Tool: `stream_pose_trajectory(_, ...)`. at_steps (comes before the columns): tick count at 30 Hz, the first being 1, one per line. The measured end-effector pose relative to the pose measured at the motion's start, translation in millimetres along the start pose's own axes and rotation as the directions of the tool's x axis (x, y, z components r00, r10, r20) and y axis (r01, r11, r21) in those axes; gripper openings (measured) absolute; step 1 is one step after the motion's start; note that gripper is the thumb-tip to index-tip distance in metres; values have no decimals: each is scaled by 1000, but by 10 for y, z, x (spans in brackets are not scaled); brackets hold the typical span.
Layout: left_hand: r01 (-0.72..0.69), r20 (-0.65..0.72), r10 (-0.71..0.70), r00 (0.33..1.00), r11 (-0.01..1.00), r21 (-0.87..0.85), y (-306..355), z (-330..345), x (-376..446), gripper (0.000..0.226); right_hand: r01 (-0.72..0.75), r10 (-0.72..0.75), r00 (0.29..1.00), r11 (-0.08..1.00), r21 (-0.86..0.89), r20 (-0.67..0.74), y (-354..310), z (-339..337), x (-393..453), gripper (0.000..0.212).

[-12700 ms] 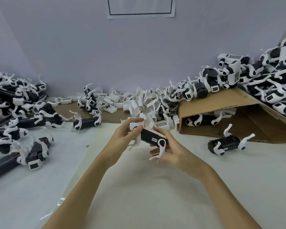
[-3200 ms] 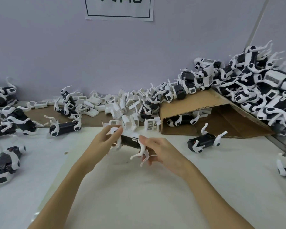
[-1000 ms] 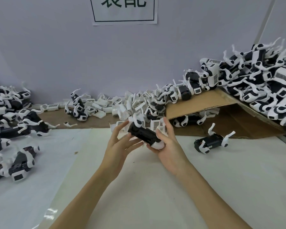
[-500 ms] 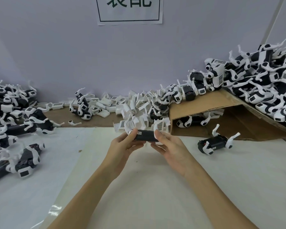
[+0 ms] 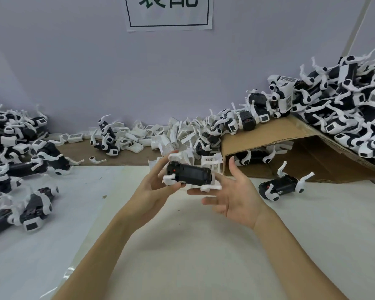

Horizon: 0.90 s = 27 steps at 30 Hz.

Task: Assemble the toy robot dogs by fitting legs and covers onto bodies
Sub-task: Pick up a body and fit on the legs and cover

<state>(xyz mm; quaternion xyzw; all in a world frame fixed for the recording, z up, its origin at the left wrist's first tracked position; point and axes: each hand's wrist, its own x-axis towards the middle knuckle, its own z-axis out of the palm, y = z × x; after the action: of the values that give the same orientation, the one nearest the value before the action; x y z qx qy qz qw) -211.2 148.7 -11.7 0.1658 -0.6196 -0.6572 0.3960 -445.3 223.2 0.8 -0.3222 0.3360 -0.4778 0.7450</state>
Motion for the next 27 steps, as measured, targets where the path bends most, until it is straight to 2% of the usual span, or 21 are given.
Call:
stream_pose_trajectory(2, 16, 73, -17, 997, 1000, 25, -7, -4, -18, 79, -2, -2, 996, 999, -47, -91, 19, 1, 24, 74)
stream_pose_trajectory(4, 36, 148, -40, 988, 999, 28, -24, 1, -20, 87, 13, -17, 984, 1000, -22, -175, 55, 10, 69, 62)
stream_pose_trajectory(6, 83, 202, -72, 977, 995, -46, -28, 2, -5, 98, 64, -51, 976, 996, 56, -213, 58, 12, 88, 60)
stream_pose_trajectory(7, 115, 176, -95, 980, 987, -109, -23, 2, 8, 99, 100, -83, 974, 992, 74, -209, 42, 13, 82, 57)
stream_pose_trajectory(8, 139, 127, -115, 985, 971, -193, -29, -10, 17, 95, 148, -130, 972, 986, 81, -196, 24, 19, 67, 49)
stream_pose_trajectory(10, 155, 2, -162, 987, 942, -296, -50, -38, 31, 71, 252, -236, 949, 966, 52, -210, 11, 18, 53, 27)
stream_pose_trajectory(12, 196, -107, -234, 966, 939, -283, -61, -37, 62, 40, 326, -333, 909, 943, -70, -251, 28, 22, 79, 19)
stream_pose_trajectory(14, 277, -172, -308, 936, 944, -180, -78, 0, 69, 59, 355, -403, 875, 911, -211, -267, 71, 40, 119, 22)
stream_pose_trajectory(15, 287, -192, -301, 934, 953, -95, -77, 27, 66, 63, 360, -421, 868, 899, -250, -265, 93, 54, 138, 26)
stream_pose_trajectory(17, 235, -226, -220, 949, 971, 45, -65, 90, 53, 52, 361, -427, 868, 893, -268, -254, 129, 65, 171, 33)
stream_pose_trajectory(19, 205, -253, -190, 949, 978, 33, -66, 84, 47, 45, 338, -421, 870, 888, -312, -256, 157, 62, 187, 44)
stream_pose_trajectory(21, 181, -272, -175, 946, 983, -2, -53, 51, 49, 50, 303, -413, 873, 875, -378, -258, 170, 58, 183, 56)
stream_pose_trajectory(23, 148, -277, -142, 950, 989, 3, -29, 46, 41, 51, 305, -430, 871, 853, -423, -239, 175, 73, 165, 55)
stream_pose_trajectory(27, 115, -243, -100, 965, 992, 48, -36, 52, 28, 52, 383, -532, 822, 779, -497, -202, 169, 84, 152, 49)
